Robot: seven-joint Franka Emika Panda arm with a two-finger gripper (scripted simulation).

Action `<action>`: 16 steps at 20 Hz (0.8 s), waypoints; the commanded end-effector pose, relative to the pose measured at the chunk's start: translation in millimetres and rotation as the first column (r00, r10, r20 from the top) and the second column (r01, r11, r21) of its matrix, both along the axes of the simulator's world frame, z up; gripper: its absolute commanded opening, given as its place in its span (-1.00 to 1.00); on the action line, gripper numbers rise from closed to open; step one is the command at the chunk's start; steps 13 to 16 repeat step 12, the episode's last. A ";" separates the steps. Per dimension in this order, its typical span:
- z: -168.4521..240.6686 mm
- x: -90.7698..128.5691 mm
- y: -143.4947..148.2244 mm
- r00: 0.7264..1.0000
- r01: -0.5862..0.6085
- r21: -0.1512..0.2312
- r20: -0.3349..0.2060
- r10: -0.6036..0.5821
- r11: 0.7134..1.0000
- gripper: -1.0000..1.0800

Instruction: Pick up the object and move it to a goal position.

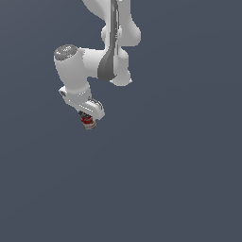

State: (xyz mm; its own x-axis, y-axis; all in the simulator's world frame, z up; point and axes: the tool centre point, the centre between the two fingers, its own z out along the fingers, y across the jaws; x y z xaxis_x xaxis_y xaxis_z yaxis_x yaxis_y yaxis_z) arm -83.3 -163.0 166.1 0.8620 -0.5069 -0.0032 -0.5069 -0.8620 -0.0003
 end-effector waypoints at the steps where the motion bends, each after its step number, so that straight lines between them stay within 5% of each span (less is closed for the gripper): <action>1: 19.2 -3.1 -15.0 1.000 -0.001 0.000 0.003 0.001 1.000 -1.00; 16: 52.4 -8.6 -44.0 1.000 0.000 -0.001 0.003 0.000 1.000 -1.00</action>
